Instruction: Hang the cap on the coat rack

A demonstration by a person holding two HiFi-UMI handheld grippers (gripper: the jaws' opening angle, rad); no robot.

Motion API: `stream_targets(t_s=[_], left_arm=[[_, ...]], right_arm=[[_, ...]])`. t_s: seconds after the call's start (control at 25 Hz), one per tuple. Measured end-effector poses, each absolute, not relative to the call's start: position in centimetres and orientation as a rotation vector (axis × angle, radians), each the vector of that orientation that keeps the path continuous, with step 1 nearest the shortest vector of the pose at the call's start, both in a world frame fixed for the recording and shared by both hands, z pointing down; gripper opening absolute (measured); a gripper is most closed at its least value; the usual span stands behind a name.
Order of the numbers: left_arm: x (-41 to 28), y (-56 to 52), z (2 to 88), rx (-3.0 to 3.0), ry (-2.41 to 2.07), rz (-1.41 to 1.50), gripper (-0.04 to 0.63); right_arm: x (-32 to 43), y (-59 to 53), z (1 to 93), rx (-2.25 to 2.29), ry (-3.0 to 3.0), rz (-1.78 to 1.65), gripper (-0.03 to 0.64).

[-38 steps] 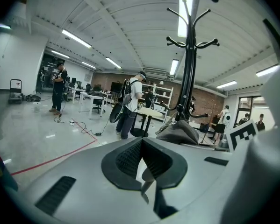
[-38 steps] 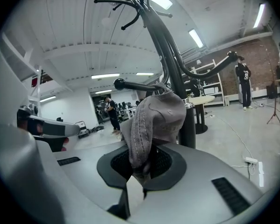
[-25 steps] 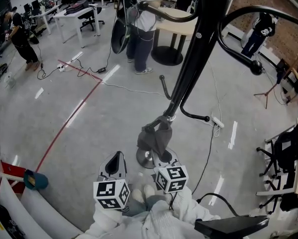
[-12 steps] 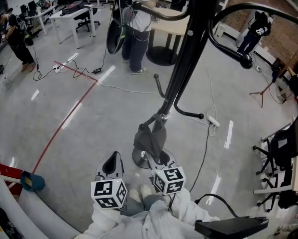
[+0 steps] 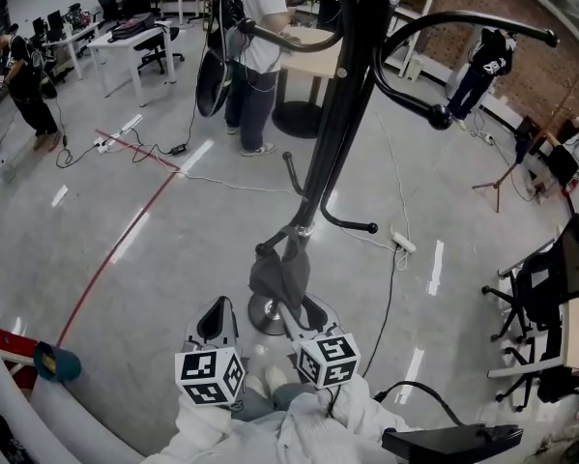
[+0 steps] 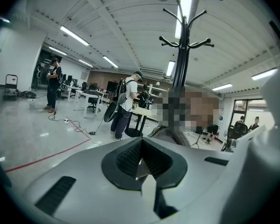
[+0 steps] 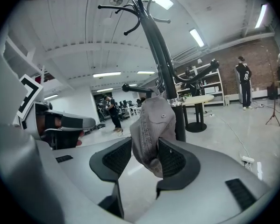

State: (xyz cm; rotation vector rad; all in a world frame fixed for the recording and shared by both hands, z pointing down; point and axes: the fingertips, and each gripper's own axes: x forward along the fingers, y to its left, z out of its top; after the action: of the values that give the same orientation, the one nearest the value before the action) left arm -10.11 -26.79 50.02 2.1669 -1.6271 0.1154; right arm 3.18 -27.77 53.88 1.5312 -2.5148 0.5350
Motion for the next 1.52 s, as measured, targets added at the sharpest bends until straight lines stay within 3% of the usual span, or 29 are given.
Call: stream_targets(t_s=[0.92, 1.0, 1.12, 1.52], left_arm=[[-10.2, -25.9, 48.7, 2.219, -1.635, 0.085, -0.017], [-10.2, -25.6, 48.7, 2.226, -1.627, 0.083, -0.017], [-9.7, -24.9, 49.0, 2.237, -1.604, 0.087, -0.017], [-7.7, -22.0, 48.5, 2.299, -1.558, 0.113, -0.017]], right_arm=[[0.4, -25.6, 48.6, 1.466, -2.696, 0.445, 0.156], [0.6, -25.5, 48.2, 1.490, -2.692, 0.430, 0.135], [1.0, -24.9, 47.6, 1.526, -2.684, 0.396, 0.037], [1.0, -23.3, 46.2, 1.561, -2.701, 0.361, 0.011]])
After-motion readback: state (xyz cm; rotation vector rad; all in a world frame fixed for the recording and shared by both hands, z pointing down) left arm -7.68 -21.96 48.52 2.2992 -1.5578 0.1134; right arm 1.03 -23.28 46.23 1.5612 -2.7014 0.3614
